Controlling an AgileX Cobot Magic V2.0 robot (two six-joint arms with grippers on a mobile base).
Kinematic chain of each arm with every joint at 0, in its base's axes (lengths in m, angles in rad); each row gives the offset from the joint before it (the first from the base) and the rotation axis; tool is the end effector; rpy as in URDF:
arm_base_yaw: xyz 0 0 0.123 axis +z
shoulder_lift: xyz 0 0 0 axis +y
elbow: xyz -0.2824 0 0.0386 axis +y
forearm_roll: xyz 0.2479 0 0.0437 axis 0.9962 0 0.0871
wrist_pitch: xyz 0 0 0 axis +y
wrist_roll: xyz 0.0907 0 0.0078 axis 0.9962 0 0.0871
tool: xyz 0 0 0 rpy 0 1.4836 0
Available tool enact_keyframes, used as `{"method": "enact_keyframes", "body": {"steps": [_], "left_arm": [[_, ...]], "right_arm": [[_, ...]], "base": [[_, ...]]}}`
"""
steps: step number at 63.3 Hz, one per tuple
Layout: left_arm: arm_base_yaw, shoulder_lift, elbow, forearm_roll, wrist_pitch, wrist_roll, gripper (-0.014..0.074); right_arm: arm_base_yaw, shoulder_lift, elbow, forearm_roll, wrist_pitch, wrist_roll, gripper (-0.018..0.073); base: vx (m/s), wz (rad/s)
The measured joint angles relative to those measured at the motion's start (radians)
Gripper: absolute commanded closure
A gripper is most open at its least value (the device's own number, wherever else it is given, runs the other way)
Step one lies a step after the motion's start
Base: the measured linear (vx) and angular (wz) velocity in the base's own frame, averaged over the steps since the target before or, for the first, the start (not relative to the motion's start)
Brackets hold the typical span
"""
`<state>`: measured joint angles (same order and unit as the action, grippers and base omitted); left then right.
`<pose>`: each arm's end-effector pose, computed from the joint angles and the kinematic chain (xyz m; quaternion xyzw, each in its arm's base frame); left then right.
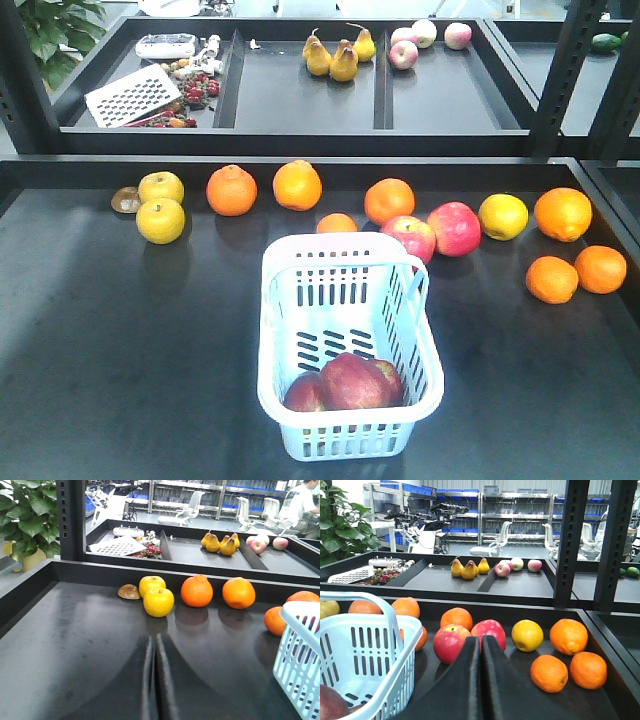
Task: Pick three apples into basket with both arms
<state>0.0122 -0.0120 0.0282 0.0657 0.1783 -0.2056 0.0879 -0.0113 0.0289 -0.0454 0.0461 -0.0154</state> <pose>0.0562 0.0018 0.1880 -0.0608 0.7414 -0.0387 0.6672 0.0566 0.0048 0.1998 -0.0511 0.6969 0.0090 0.7153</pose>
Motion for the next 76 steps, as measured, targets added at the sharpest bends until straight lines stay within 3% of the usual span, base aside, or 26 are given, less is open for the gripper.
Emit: {"method": "enact_keyframes", "body": {"steps": [76], "left_arm": [[0.0,0.0,0.0,0.0,0.0,0.0,0.0603]], "right_arm": [[0.0,0.0,0.0,0.0,0.0,0.0,0.0568]], "base": [[0.0,0.0]]}}
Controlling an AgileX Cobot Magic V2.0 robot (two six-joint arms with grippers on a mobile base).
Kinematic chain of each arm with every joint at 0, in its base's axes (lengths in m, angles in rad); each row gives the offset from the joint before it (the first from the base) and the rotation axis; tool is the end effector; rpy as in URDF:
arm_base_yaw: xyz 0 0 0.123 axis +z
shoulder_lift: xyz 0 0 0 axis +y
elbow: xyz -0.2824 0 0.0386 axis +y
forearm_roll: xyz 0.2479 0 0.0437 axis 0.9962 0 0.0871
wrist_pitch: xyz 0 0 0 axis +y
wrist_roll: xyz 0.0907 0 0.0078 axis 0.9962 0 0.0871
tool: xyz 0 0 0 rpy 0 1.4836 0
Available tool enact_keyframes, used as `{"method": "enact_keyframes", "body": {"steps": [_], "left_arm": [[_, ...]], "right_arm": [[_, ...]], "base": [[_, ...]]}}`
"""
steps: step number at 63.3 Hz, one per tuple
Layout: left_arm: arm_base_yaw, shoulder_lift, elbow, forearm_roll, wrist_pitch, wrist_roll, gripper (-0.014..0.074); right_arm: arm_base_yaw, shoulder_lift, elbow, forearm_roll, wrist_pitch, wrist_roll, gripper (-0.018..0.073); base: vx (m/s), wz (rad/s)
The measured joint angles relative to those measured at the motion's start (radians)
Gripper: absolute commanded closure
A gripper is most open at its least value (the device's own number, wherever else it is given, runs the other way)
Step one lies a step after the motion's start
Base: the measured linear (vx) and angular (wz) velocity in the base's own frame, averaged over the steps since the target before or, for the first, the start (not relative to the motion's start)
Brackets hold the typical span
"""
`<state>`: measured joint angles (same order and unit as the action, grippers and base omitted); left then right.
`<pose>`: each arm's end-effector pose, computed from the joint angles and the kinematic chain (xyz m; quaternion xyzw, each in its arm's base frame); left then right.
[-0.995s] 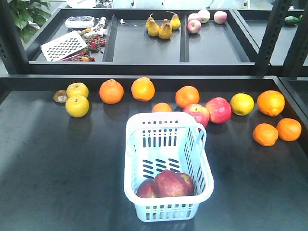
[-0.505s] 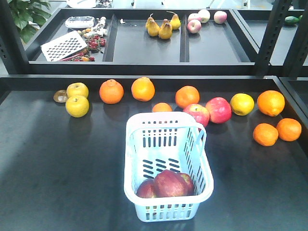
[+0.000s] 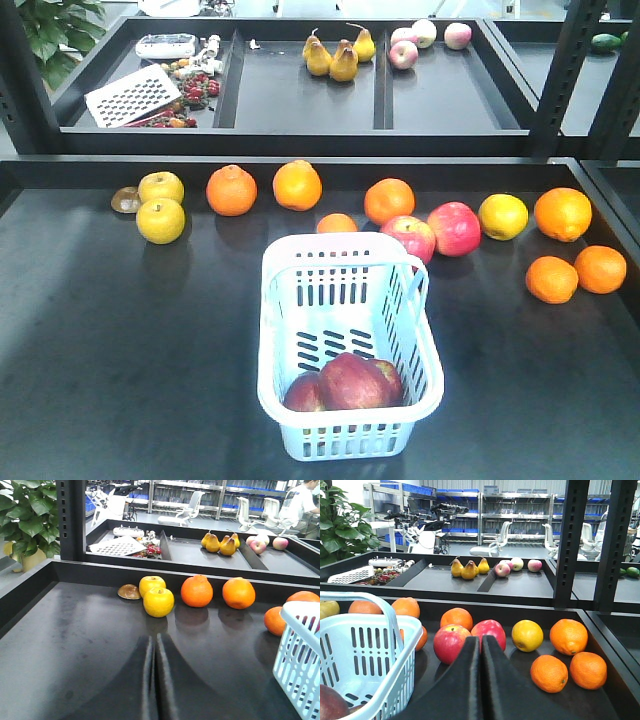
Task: Pick three apples into basket with both arms
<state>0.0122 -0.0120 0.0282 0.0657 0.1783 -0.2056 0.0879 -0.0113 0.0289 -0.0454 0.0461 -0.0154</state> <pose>0.0562 0.0018 0.1880 -0.0608 0.7414 -0.0387 0.6672 0.0566 0.0048 0.1998 -0.0511 0.6969 0.0090 0.7153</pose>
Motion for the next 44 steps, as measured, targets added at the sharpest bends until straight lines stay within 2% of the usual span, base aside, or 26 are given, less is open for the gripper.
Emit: {"method": "enact_keyframes", "body": {"steps": [44], "left_arm": [[0.0,0.0,0.0,0.0,0.0,0.0,0.0603]], "right_arm": [[0.0,0.0,0.0,0.001,0.0,0.0,0.0568]], "base": [[0.0,0.0]]}}
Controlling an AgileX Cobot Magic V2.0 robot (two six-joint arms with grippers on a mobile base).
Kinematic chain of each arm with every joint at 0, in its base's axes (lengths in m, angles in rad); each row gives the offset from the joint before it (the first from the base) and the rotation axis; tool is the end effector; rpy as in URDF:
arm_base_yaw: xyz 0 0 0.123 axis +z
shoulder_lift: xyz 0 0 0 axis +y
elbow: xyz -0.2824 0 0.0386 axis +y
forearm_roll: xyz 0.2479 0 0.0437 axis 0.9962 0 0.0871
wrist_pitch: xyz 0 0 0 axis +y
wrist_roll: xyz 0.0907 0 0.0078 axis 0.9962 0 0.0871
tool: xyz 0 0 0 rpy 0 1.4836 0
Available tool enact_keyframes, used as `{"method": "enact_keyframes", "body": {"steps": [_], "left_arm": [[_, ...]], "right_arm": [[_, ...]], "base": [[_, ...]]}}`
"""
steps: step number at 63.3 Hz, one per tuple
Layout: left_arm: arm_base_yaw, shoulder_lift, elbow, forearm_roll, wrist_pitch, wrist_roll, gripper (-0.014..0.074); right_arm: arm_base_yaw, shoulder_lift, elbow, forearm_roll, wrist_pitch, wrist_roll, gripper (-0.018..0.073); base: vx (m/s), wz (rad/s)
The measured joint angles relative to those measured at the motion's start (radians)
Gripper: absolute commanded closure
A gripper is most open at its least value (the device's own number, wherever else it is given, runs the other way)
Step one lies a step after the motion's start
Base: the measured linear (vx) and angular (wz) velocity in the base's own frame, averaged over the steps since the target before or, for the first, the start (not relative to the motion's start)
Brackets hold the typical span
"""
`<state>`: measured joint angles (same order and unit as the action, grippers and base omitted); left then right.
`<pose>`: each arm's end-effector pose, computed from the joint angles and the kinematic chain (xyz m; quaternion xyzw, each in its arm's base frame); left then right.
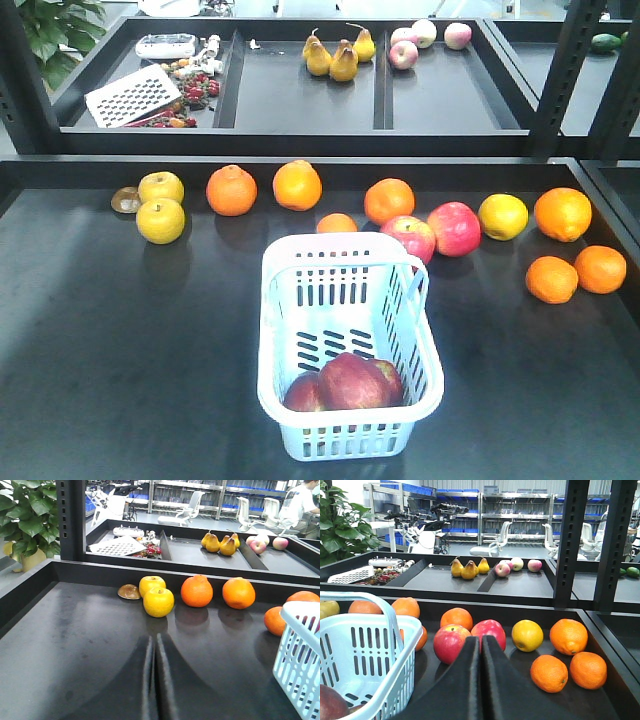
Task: Pick three apples into basket with both arms
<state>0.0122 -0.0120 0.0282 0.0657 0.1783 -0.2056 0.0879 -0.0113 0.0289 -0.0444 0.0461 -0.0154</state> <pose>0.0562 0.0018 0.1880 -0.0608 0.7414 -0.0387 0.6672 0.0566 0.0048 0.1998 -0.0508 0.6969 0.0094 0.7153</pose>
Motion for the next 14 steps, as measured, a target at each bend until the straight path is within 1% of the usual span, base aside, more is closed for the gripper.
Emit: {"method": "enact_keyframes", "body": {"steps": [14], "left_arm": [[0.0,0.0,0.0,0.0,0.0,0.0,0.0603]], "right_arm": [[0.0,0.0,0.0,0.0,0.0,0.0,0.0568]], "base": [[0.0,0.0]]}}
